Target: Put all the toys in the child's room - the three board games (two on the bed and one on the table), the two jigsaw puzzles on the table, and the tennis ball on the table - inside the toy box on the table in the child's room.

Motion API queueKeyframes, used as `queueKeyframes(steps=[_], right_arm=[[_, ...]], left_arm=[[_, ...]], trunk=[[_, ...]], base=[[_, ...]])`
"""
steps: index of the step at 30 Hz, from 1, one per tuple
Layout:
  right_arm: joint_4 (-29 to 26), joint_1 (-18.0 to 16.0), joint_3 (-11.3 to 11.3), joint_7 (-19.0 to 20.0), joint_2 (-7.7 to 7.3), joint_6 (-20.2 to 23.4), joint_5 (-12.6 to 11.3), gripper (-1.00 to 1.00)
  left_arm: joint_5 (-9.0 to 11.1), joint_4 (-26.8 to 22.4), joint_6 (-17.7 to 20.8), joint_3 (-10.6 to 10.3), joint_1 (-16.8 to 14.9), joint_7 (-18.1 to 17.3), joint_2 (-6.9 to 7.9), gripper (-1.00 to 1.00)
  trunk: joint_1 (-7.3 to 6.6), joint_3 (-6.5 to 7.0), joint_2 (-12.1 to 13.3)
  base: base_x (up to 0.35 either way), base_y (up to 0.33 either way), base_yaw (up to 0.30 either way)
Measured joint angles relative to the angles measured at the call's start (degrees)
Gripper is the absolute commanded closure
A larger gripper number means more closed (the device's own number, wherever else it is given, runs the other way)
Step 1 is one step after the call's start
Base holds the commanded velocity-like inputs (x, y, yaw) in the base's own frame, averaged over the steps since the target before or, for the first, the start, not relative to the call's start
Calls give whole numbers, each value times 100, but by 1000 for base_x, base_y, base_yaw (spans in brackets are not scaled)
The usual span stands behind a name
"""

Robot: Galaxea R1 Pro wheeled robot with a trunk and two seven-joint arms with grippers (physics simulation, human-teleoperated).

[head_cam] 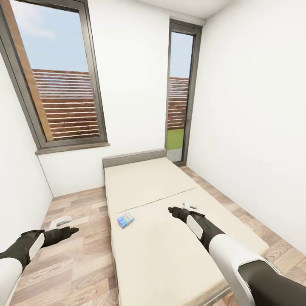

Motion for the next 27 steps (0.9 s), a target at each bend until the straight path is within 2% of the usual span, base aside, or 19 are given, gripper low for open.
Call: queueKeyframes(steps=[8, 18, 27], right_arm=[[0, 2, 1, 2, -1, 0, 0, -100], [0, 5, 0, 2, -1, 1, 0, -100], [-1, 0, 7, 3, 1, 0, 0, -100]], left_arm=[[-1, -3, 1, 3, 0, 0, -2, -100], [-1, 0, 0, 0, -2, 4, -2, -100], [0, -4, 2, 7, -1, 0, 0, -100]], trunk=[[-1, 2, 0], [0, 28, -3], [0, 33, -3]], base=[[22, 18, -41], [124, 80, -175], [13, 17, -27]])
